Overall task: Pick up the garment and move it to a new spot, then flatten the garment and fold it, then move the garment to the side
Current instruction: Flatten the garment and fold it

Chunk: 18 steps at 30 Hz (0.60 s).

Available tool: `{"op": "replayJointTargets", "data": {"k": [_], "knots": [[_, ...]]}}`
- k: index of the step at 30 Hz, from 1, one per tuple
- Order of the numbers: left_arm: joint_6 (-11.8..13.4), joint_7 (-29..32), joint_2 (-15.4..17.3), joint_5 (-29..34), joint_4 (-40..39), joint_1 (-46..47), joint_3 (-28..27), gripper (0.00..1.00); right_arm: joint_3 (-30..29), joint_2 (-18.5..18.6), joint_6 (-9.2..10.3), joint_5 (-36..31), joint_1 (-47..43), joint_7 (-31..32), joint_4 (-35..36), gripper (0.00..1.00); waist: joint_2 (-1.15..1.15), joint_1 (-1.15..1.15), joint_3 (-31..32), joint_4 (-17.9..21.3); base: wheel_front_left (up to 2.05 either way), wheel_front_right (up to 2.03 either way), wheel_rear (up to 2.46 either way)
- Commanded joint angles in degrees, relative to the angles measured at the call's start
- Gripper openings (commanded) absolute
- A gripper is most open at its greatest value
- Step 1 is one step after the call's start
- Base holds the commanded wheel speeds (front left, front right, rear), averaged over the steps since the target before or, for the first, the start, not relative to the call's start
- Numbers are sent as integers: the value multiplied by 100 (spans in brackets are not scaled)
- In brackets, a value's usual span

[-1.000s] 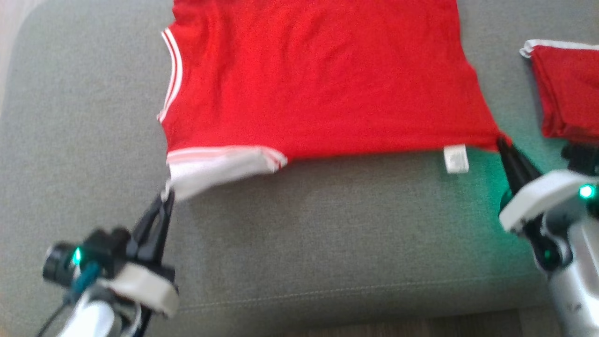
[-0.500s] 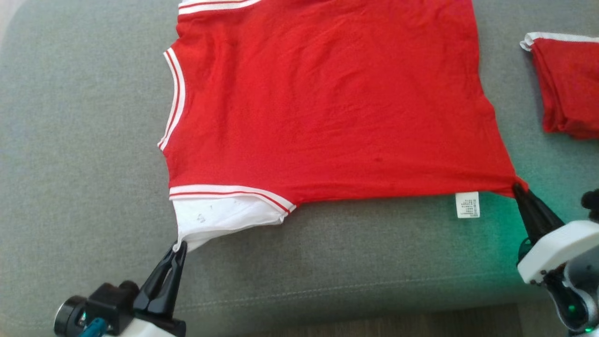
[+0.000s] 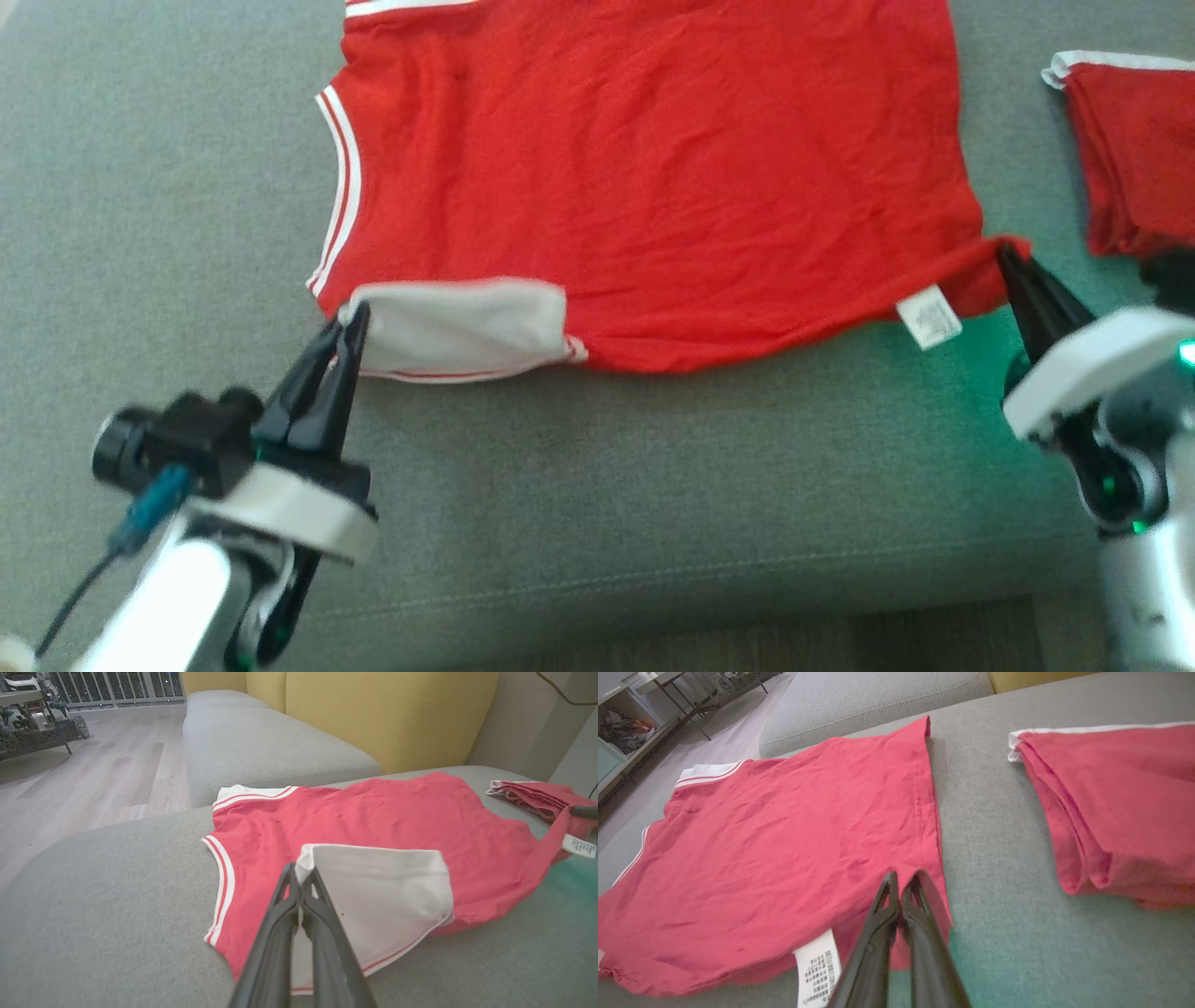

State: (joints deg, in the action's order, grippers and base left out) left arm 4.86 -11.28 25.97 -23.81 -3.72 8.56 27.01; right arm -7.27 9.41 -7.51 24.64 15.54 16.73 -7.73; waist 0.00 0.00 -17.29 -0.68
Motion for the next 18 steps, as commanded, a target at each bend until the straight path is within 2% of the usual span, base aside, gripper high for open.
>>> {"op": "replayJointTargets", "data": {"k": [1, 6, 10, 13, 18], "knots": [[-25, -72, 66, 29, -100, 275, -273, 0, 125, 67, 2, -48, 174, -17, 126, 0, 0, 0, -24, -11, 0, 0, 0], [-252, -131, -73, 168, 452, 1100, -173, 0, 247, 231, 2, -236, 790, -192, -389, 0, 0, 0, -173, -160, 0, 0, 0], [-305, -232, -206, 295, 895, 1688, -195, 0, 267, 345, 2, -330, 1166, -385, -712, 0, 0, 0, -319, -241, 0, 0, 0], [-350, -292, -262, 364, 1125, 1987, -225, 0, 222, 405, 2, -335, 1386, -479, -868, 0, 0, 0, -423, -272, 0, 0, 0], [-596, -345, -371, 504, 1604, 2338, -74, 0, 251, 443, 2, -387, 1620, -577, -1228, 0, 0, 0, -513, -280, 0, 0, 0]]}}
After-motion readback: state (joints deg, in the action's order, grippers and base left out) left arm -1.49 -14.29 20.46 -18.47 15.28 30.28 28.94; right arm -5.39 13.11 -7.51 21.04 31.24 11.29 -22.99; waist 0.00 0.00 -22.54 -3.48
